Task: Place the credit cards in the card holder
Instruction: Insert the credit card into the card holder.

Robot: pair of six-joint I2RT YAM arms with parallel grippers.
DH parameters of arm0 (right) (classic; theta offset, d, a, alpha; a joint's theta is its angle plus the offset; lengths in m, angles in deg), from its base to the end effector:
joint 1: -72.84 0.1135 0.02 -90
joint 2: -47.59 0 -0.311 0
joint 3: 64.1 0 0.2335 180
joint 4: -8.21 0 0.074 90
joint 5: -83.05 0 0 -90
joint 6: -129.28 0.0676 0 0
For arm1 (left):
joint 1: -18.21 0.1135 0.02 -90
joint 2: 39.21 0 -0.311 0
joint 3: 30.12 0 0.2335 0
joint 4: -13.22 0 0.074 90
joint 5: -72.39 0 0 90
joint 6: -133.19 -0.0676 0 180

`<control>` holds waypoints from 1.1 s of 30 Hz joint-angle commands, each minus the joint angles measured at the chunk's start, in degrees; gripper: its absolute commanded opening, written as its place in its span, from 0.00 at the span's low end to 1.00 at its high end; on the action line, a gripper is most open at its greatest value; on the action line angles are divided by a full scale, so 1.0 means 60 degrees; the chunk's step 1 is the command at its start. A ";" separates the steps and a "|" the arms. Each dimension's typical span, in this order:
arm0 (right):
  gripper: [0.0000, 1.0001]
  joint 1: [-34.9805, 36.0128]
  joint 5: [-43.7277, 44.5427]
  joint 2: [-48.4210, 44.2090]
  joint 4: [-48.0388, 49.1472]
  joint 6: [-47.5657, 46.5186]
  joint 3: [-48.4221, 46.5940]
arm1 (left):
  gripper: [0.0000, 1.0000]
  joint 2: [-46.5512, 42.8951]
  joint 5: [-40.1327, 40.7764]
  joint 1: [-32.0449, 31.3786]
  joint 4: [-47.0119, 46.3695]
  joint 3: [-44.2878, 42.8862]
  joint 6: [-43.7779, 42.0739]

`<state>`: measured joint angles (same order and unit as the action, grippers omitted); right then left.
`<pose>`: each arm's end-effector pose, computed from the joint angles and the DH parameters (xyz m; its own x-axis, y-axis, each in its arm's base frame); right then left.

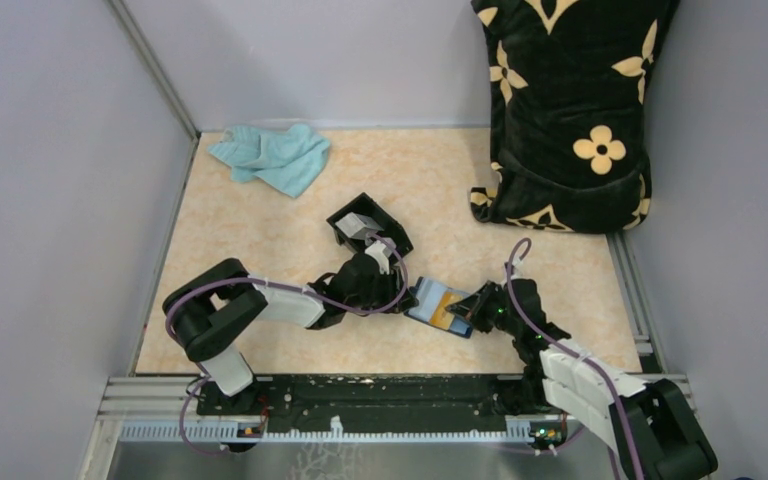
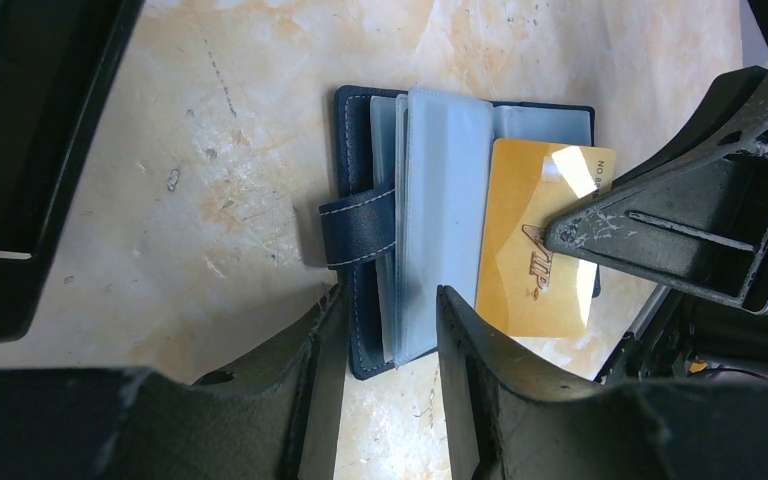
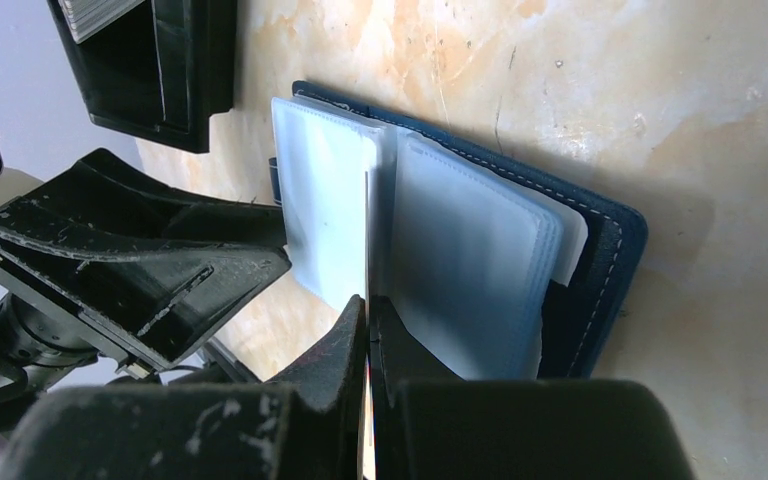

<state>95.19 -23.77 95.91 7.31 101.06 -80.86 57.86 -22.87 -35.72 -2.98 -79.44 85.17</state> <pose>0.1121 0.0672 0.1491 -0.7544 0.6018 -0.2621 0.1585 0.5546 0.8169 0.1926 -0.2750 0.1754 -0.7982 -0.0355 -0.6014 0.4265 0.6718 -0.6057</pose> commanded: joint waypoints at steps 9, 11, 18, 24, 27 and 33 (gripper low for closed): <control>0.00 -0.0232 -0.0153 0.0887 0.1293 -0.0154 0.0114 | 0.44 0.0181 0.0027 -0.0210 0.0245 0.0245 0.0079; 0.00 -0.0266 -0.0171 0.1061 0.1479 -0.0203 0.0135 | 0.44 0.0194 0.0026 -0.0211 0.0245 0.0268 0.0070; 0.00 -0.0337 -0.0096 0.1606 0.1716 -0.0532 -0.0009 | 0.44 0.0248 0.0017 -0.0225 0.0245 0.0290 0.0092; 0.00 -0.0385 0.0020 0.1896 0.1784 -0.0836 -0.0047 | 0.44 0.0325 0.0013 -0.0240 0.0260 0.0327 0.0085; 0.00 -0.0385 0.0224 0.1922 0.1531 -0.1105 -0.0107 | 0.44 0.0358 0.0010 -0.0240 0.0260 0.0348 0.0107; 0.00 -0.0385 0.0657 0.1662 0.0676 -0.1643 -0.0264 | 0.44 0.0424 0.0012 -0.0242 0.0260 0.0349 0.0086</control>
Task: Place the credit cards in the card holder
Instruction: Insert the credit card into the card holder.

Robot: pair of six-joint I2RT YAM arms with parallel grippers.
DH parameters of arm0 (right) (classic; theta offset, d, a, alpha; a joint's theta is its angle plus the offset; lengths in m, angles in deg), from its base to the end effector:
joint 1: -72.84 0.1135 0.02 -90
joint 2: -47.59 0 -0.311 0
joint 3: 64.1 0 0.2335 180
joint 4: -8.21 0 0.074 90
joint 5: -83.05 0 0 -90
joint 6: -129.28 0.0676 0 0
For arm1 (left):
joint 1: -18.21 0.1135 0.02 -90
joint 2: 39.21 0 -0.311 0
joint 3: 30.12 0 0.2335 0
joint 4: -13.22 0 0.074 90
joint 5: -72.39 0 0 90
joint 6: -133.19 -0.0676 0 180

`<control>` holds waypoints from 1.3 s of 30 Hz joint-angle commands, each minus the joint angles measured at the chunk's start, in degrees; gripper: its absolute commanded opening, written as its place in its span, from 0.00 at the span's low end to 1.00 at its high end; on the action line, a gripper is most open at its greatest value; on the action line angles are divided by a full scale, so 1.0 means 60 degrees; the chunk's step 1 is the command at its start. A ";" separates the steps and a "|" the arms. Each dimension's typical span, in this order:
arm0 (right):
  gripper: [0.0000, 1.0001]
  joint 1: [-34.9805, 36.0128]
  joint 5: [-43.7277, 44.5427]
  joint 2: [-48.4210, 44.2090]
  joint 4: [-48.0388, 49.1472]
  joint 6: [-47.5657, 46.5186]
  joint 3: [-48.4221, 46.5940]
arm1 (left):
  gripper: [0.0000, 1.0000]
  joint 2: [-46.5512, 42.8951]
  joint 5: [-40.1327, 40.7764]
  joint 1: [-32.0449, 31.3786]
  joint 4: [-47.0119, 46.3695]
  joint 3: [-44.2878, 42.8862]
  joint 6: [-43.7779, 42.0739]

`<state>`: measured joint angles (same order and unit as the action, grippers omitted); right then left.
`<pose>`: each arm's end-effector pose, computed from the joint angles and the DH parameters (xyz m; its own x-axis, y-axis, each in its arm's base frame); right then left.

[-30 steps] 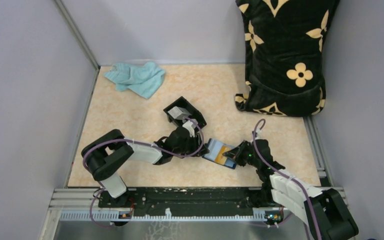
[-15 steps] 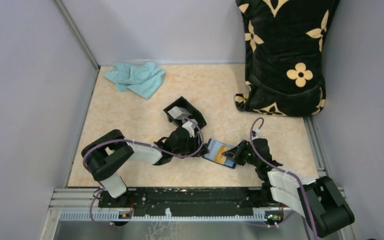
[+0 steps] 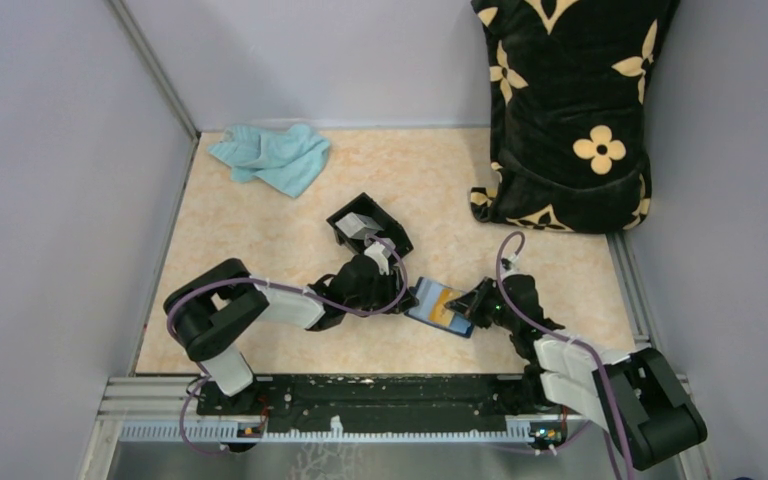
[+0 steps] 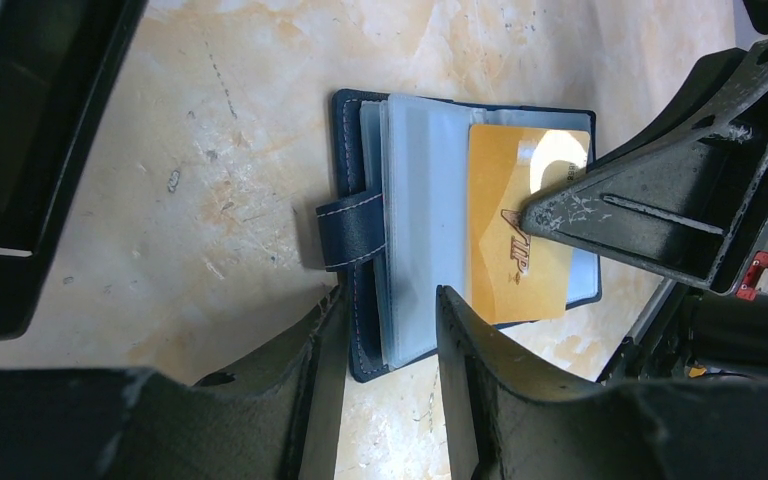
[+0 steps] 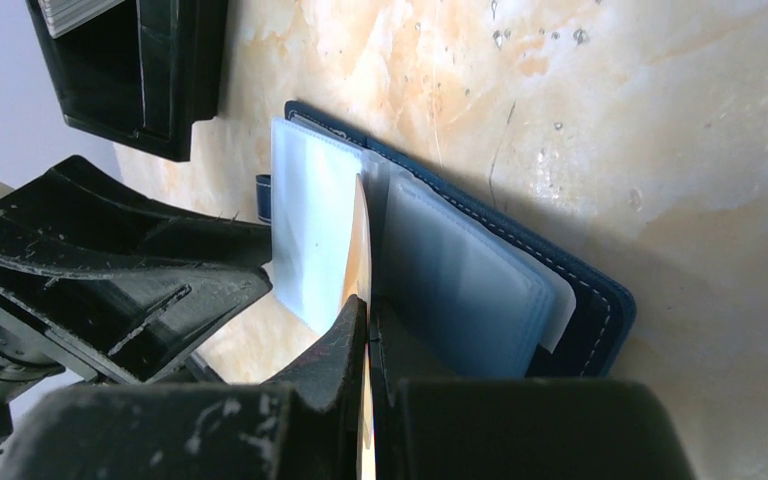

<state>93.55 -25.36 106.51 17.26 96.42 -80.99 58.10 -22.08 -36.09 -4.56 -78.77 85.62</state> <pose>0.1316 0.0726 0.1483 -0.7663 0.5624 -0.3107 0.1112 0.5924 0.7979 0.1913 -0.2752 0.1741 -0.7936 -0.0482 -0.6065 0.4243 0.6705 -0.6086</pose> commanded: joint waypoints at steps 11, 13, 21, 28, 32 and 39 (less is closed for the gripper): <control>0.00 -0.0112 0.1008 -0.0003 -0.1243 -0.1247 -0.0320 | 0.44 0.0516 -0.0222 -0.0193 0.0493 0.0168 0.0078; 0.00 -0.0111 0.0974 0.0129 -0.1162 -0.1308 -0.0311 | 0.44 0.0502 -0.0214 -0.0193 0.0492 0.0184 0.0055; 0.00 -0.0111 0.1042 0.0092 -0.1684 -0.1824 -0.0565 | 0.43 0.0458 -0.0222 -0.0193 0.0673 0.0106 -0.0011; 0.00 -0.0041 0.1249 -0.0083 -0.2382 -0.2097 -0.0810 | 0.43 0.0442 -0.0242 -0.0193 0.0820 0.0000 -0.0070; 0.00 0.0288 0.1558 -0.0032 -0.2698 -0.2116 -0.0969 | 0.43 0.0491 -0.0275 -0.0195 0.0924 -0.0111 -0.0085; 0.00 0.0900 0.1781 0.0495 -0.2349 -0.1860 -0.1003 | 0.43 0.0549 -0.0339 -0.0203 0.0947 -0.0160 -0.0067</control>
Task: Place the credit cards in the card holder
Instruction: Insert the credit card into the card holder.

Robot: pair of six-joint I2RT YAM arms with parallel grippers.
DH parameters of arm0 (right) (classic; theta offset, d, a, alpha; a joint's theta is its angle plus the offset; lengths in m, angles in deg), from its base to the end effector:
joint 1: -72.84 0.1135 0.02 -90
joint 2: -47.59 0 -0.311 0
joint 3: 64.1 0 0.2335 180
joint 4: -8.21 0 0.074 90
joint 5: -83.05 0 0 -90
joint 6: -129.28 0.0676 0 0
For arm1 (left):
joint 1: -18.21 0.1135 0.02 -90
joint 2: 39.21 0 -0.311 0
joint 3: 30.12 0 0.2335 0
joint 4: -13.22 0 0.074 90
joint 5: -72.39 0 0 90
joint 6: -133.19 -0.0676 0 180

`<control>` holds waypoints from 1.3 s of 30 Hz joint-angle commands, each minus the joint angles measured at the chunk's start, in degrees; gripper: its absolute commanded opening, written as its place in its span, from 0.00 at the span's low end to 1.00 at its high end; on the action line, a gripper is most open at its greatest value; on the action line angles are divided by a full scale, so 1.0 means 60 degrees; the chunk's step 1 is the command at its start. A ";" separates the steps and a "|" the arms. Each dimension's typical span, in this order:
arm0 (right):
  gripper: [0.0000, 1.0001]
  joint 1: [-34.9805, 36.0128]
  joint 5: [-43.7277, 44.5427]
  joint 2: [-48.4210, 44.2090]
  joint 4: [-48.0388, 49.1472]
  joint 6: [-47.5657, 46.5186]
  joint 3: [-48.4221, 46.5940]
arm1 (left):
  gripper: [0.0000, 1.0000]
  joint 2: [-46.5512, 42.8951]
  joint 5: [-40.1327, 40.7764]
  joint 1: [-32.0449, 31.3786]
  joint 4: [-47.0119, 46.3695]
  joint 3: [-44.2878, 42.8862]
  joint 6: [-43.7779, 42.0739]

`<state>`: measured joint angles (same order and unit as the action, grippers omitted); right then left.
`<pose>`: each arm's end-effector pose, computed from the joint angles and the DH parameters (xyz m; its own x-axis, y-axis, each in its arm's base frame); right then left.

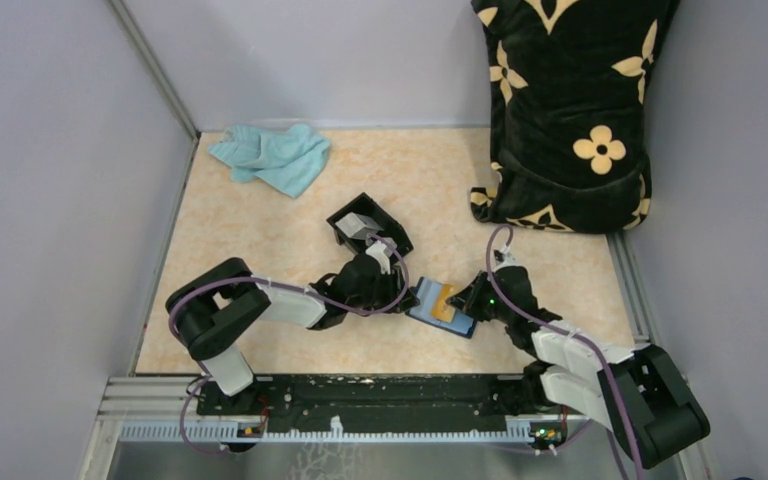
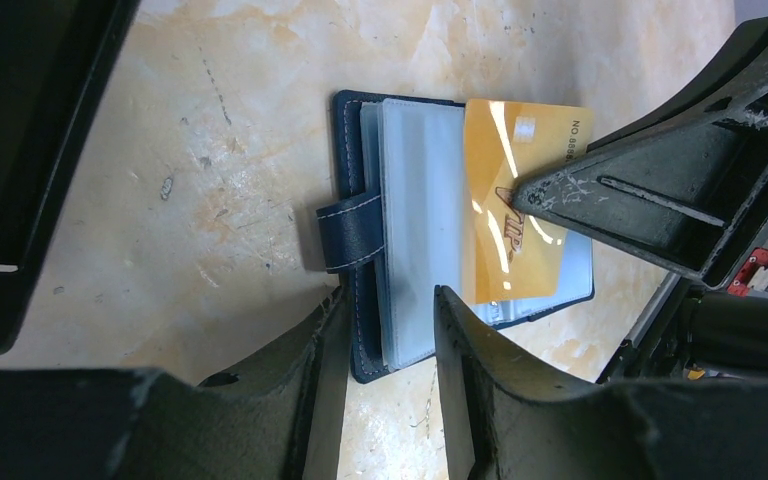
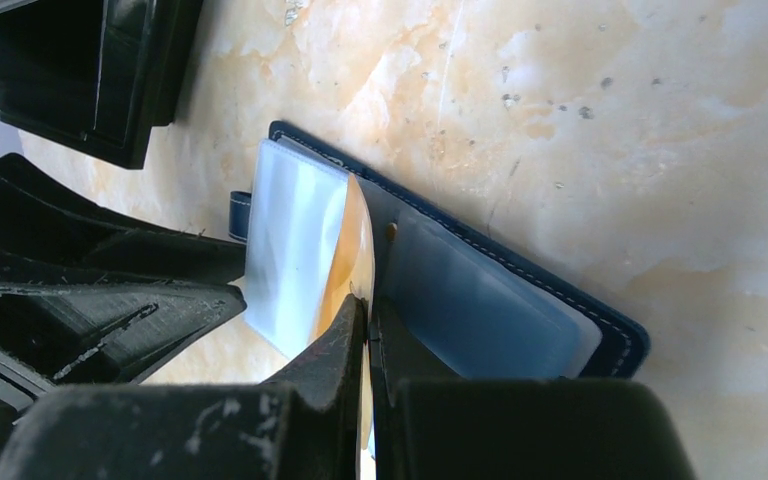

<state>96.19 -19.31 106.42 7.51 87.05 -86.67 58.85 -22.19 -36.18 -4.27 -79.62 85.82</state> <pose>0.1404 0.0764 0.1573 -0.7740 0.4537 -0.4418 0.0430 0.7337 0.6782 0.1931 -0.2789 0.1734 -0.7969 -0.0467 -0.6023 0.4220 0.6703 -0.6104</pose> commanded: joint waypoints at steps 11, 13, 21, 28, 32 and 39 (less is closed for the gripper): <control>0.00 0.1102 0.0833 0.0843 -0.0165 0.0410 0.0101 | 0.43 0.0463 -0.0345 -0.0185 0.0914 -0.0018 -0.0075; 0.00 0.1115 0.0808 0.0713 -0.0228 0.0521 0.0143 | 0.43 0.0485 -0.0350 -0.0178 0.0914 -0.0018 -0.0056; 0.00 0.1146 0.1195 -0.0849 -0.1217 0.1407 0.0547 | 0.42 0.0454 -0.0307 -0.0179 0.0795 0.0199 0.0039; 0.00 0.1143 0.1171 -0.1426 -0.1578 0.1890 0.0676 | 0.42 0.0566 -0.0369 -0.0193 0.0667 0.0219 0.0094; 0.00 0.1144 0.1045 -0.0800 -0.0910 0.1930 0.0699 | 0.42 0.0610 -0.0408 -0.0207 0.0636 0.0209 0.0116; 0.00 0.1145 0.0737 0.0424 0.0508 0.2288 0.0884 | 0.42 0.0546 -0.0310 -0.0207 0.0684 0.0275 0.0058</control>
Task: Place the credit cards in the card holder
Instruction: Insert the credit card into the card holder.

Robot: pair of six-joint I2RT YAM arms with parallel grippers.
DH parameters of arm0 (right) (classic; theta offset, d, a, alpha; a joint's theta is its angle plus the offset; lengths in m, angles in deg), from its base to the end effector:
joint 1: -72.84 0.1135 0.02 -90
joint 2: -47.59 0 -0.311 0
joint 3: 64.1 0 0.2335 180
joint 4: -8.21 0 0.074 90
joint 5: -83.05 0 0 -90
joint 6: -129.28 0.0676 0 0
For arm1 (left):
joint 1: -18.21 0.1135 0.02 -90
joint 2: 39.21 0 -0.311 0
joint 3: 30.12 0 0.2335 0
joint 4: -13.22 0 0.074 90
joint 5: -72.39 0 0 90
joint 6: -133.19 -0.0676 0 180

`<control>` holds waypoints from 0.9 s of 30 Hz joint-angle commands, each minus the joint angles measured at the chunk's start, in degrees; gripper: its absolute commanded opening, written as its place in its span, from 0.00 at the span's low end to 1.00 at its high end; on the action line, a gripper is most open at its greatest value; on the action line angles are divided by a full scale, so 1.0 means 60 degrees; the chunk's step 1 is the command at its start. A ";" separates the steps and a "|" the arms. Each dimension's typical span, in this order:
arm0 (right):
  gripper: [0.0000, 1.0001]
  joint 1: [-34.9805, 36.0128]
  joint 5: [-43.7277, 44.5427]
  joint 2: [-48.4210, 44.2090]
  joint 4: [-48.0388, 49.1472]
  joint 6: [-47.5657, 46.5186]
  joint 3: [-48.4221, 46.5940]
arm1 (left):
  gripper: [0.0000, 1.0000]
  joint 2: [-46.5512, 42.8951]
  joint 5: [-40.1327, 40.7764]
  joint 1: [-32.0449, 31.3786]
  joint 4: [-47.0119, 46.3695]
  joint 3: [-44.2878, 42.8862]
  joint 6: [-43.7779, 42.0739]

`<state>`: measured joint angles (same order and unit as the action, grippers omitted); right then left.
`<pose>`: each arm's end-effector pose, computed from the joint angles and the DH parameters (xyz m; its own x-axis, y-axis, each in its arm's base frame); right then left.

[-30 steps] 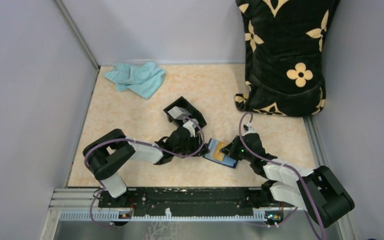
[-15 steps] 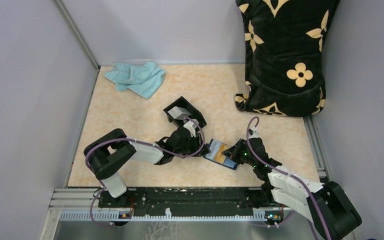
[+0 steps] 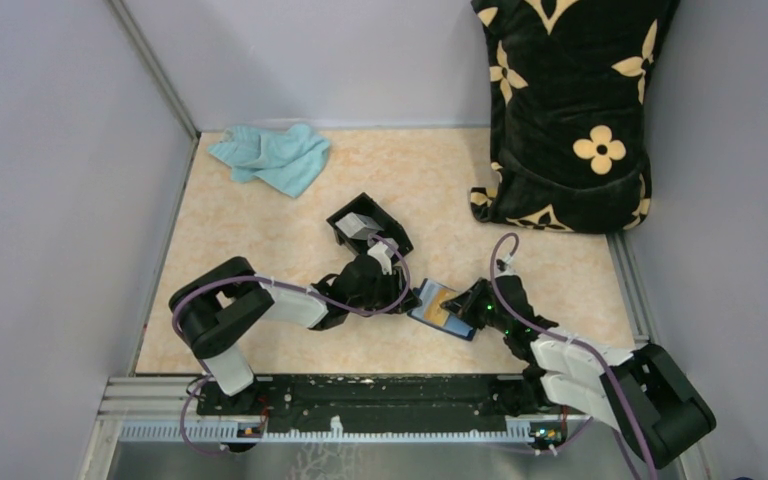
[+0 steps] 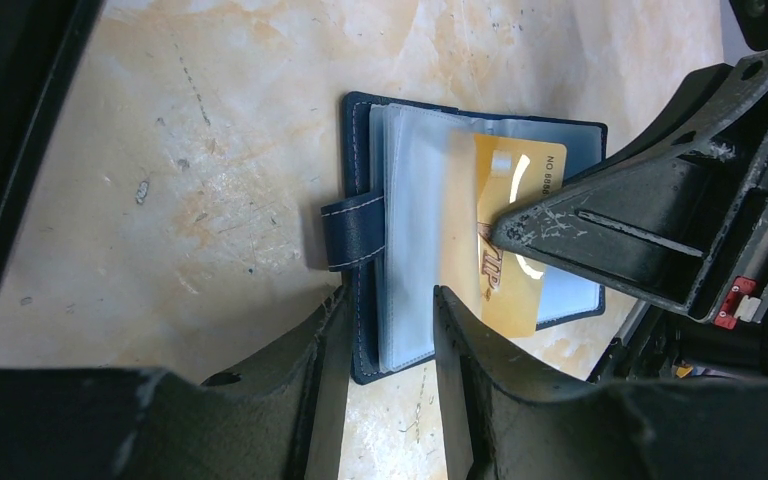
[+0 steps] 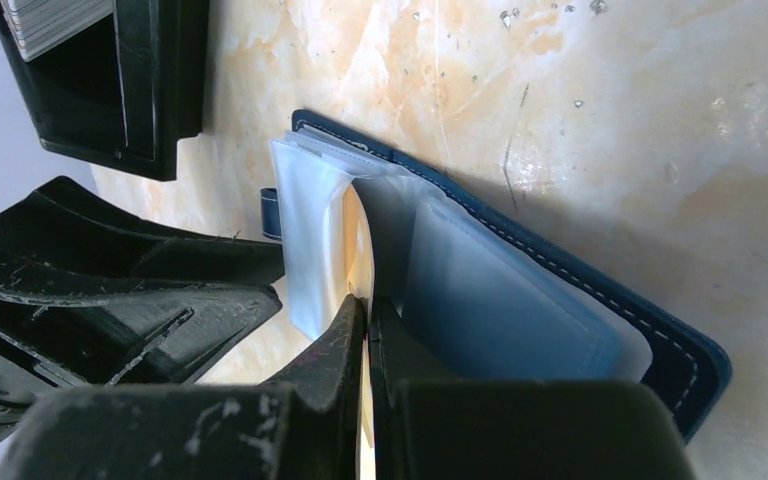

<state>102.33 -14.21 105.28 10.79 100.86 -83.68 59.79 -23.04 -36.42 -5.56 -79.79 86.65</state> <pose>0.1284 0.0824 0.1503 -0.7489 0.5787 -0.3227 0.1699 0.6385 0.7507 0.1930 -0.2830 0.1717 -0.8044 -0.0498 -0.5920 0.4211 0.6551 -0.6273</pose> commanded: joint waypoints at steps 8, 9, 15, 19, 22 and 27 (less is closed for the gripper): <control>0.00 0.0123 0.0037 0.0874 0.0211 0.0087 0.0437 | 0.42 0.0584 -0.0192 -0.0167 0.0820 0.0304 -0.0081; 0.00 0.0119 0.0063 0.0985 0.0252 0.0059 0.0440 | 0.42 0.0608 -0.0197 -0.0167 0.0790 0.0308 -0.0068; 0.00 0.0206 0.0219 0.2072 0.1027 -0.0146 0.0437 | 0.42 0.0681 -0.0201 -0.0168 0.0748 0.0282 -0.0049; 0.18 0.0341 0.0243 0.2230 0.0976 -0.0296 0.0318 | 0.42 0.0682 -0.0174 -0.0168 0.0762 0.0317 -0.0079; 0.32 0.0528 0.0704 0.1542 -0.0024 -0.0451 0.0081 | 0.42 0.0650 -0.0111 -0.0168 0.0763 0.0373 -0.0116; 0.44 0.0534 0.1285 0.0200 -0.1884 -0.0627 -0.0142 | 0.42 0.0591 -0.0064 -0.0161 0.0752 0.0457 -0.0129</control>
<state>105.02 -12.44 109.65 18.35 101.10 -84.75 60.42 -23.07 -36.42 -7.42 -79.31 86.67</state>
